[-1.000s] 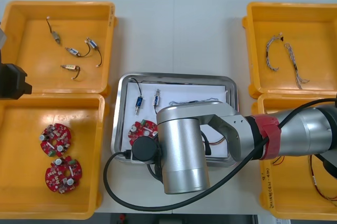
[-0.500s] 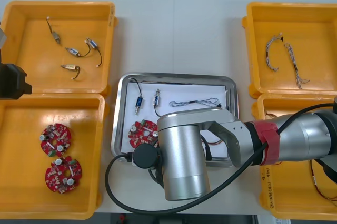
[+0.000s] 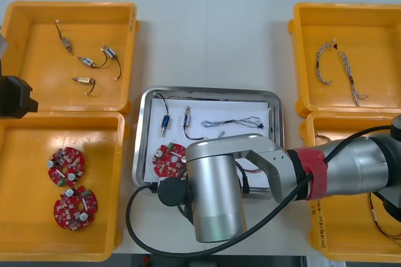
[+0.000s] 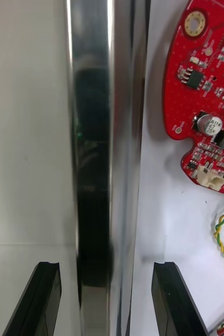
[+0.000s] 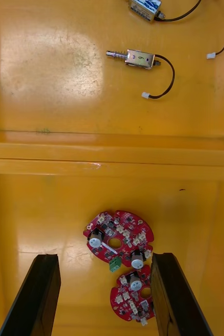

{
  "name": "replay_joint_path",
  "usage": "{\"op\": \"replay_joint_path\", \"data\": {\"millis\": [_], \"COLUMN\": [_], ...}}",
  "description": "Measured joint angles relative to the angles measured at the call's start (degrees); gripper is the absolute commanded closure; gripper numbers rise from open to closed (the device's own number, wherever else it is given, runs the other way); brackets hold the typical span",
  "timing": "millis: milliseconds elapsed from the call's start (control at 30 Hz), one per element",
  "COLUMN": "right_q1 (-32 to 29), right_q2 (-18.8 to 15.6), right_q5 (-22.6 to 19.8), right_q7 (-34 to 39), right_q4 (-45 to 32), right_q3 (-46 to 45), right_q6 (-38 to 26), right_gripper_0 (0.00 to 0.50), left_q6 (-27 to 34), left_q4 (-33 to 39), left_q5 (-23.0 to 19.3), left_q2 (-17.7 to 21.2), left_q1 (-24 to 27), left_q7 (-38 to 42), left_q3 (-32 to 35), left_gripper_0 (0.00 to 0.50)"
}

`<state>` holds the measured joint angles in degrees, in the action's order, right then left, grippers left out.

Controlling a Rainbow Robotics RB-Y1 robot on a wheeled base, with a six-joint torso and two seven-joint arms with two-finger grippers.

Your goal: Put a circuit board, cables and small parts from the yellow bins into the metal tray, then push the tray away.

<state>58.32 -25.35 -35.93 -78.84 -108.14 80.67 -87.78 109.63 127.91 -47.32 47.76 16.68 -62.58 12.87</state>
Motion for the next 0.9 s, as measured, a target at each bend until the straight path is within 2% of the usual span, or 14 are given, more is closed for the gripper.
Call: {"op": "replay_joint_path", "data": {"millis": [600, 700, 733, 767, 800, 833, 900], "right_q1": [0.00, 0.00, 0.00, 0.00, 0.00, -0.01, -0.01], "right_q2": [0.52, 0.52, 0.52, 0.52, 0.52, 0.52, 0.53], "right_q5": [0.83, 0.90, 1.01, 1.21, 1.47, 1.65, 2.11], "right_q7": [0.01, 0.01, 0.01, 0.01, 0.01, 0.01, 0.02], "right_q4": [-0.32, -0.53, -0.64, -0.77, -0.94, -1.13, -1.48], "right_q3": [0.00, 0.00, 0.00, 0.00, 0.00, 0.00, 0.00], "right_q6": [-1.28, -1.28, -1.29, -1.34, -1.51, -1.72, -2.10], "right_gripper_0": [0.000, 0.139, 0.208, 0.252, 0.325, 0.374, 0.429], "left_q6": [0.00, 0.00, 0.00, 0.00, 0.00, 0.00, 0.00], "left_q4": [0.00, 0.00, 0.00, 0.00, 0.00, 0.00, 0.01], "left_q5": [0.00, 0.00, 0.00, 0.00, 0.00, 0.00, 0.00], "left_q2": [0.00, 0.00, 0.00, 0.00, 0.00, 0.00, 0.00], "left_q1": [0.00, 0.00, 0.00, 0.00, 0.00, 0.00, 0.00], "left_q7": [0.00, 0.00, 0.00, 0.00, 0.00, 0.00, 0.00], "left_q3": [0.00, 0.00, 0.00, 0.00, 0.00, 0.00, 0.00], "left_gripper_0": [0.000, 0.000, 0.000, 0.000, 0.000, 0.000, 0.000]}}
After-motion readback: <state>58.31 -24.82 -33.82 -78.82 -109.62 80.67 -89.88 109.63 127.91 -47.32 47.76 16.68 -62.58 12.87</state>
